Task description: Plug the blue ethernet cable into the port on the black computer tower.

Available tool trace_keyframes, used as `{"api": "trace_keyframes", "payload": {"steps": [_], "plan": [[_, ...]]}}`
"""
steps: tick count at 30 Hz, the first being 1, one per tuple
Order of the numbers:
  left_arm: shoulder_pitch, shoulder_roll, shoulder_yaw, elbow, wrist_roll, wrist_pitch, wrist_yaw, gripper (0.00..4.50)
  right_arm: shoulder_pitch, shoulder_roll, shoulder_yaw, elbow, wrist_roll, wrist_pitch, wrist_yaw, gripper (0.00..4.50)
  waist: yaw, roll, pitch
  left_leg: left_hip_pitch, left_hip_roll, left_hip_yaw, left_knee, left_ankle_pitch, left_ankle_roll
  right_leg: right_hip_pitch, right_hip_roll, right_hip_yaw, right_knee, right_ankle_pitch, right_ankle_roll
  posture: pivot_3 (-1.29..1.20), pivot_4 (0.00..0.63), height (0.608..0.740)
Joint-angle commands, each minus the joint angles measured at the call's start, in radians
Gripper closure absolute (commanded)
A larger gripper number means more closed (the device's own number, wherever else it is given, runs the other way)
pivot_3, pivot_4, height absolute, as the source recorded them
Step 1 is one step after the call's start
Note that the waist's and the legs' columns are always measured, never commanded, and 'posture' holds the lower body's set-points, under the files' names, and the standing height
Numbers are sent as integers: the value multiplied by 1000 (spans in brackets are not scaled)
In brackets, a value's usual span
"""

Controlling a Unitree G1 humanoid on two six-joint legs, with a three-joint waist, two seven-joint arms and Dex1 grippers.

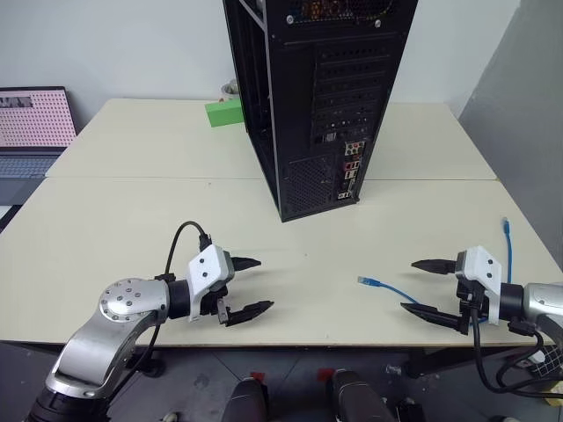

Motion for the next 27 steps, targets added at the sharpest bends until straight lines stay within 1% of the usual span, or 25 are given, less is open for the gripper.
{"api": "trace_keyframes", "payload": {"steps": [1, 15, 20, 27], "plan": [[-9, 10, -3, -36, -18, -16, -19, 45, -6, -6, -10, -17, -9, -18, 7, 0, 0, 0, 0, 0, 0, 0, 0, 0, 0, 0, 0, 0, 0, 0, 0, 0, 150, 740], [-20, 17, -23, -39, 3, -16, -24, 45, -24, 22, 3, -19, -30, 3, -26, 0, 2, 0, 0, 0, 0, 0, 0, 0, 0, 0, 0, 0, 0, 0, 0, 0, 150, 740], [-51, 13, -68, -35, 31, -23, -18, 45, -74, 79, 67, 20, -66, 6, -81, 0, 3, 0, 0, 0, 0, 0, 1, 0, 0, 0, 0, 0, 1, 0, 0, 0, 150, 740], [-85, -3, -123, -20, 64, -44, -18, 45, -131, 151, 164, 121, -133, -27, -103, 0, 4, 0, 0, 0, 0, 0, 1, 0, 0, 0, 0, 0, 1, 0, 0, 0, 150, 740]]}}
